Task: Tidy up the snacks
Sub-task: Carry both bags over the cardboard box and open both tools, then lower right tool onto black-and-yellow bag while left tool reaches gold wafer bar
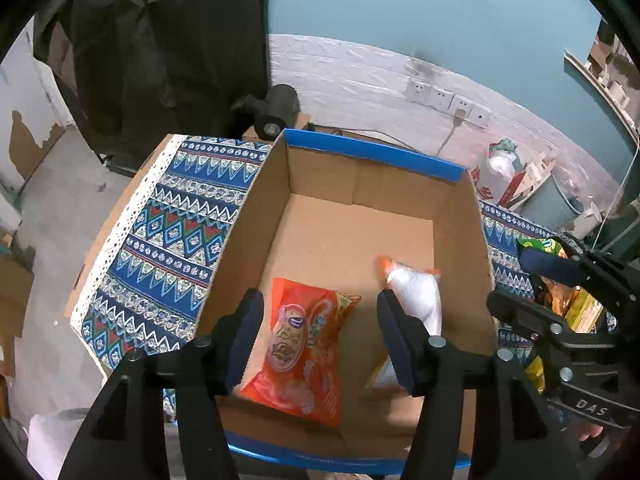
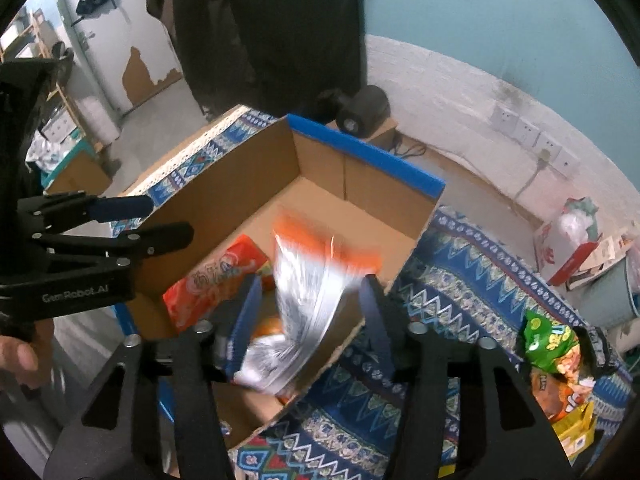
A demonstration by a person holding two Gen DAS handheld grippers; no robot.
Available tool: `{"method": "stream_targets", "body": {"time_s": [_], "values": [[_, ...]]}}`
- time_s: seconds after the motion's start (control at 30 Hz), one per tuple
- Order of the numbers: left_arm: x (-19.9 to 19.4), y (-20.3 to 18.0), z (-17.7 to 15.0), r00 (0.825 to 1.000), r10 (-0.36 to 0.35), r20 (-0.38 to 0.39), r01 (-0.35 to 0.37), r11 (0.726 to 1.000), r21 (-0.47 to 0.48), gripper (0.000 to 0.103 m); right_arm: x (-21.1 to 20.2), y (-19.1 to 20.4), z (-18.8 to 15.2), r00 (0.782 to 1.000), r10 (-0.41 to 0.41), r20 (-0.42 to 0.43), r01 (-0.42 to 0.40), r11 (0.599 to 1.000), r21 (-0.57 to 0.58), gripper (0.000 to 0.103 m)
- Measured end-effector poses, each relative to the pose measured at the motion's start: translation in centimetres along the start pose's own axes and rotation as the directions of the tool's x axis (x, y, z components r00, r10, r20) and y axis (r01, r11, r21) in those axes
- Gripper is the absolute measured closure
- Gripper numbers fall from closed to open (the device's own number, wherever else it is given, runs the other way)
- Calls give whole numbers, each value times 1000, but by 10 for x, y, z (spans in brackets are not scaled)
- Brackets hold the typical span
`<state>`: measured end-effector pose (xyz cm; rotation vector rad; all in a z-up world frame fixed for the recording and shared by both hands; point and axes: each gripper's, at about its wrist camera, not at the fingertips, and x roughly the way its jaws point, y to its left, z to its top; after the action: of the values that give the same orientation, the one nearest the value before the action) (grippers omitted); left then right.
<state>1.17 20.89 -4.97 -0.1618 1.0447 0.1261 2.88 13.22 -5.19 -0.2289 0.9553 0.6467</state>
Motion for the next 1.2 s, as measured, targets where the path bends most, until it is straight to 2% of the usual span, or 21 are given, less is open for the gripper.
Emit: {"method": "stream_targets", "body": {"time_s": [0.1,0.23,0.37,0.57,0.77,1.2], "values": [[-1,-7,0,1000,-12,2,12,1000,12,42,-12,-5,-1,1000,-14,27,14,1000,11,41],[-1,-20,0,1000,-6,0,6,999,36,29,-28,-16,-5,997,-47,66,45,998,36,25],[-2,-35,1,1000,-18,4,18,998,59,29,-41,-31,-14,995,-71,70,67,996,60,25],[-6,-65,0,997,-74,-8,74,993,92,27,-64,-55,-33,991,-117,67,109,988,105,25],[-10,-103,-5,996,-94,-6,94,979,179,27,-84,-83,-56,987,-154,50,144,976,164,25],[-10,-186,-25,985,-162,-62,174,922,345,27,-121,-146,-118,973,-231,6,221,937,272,24]]}}
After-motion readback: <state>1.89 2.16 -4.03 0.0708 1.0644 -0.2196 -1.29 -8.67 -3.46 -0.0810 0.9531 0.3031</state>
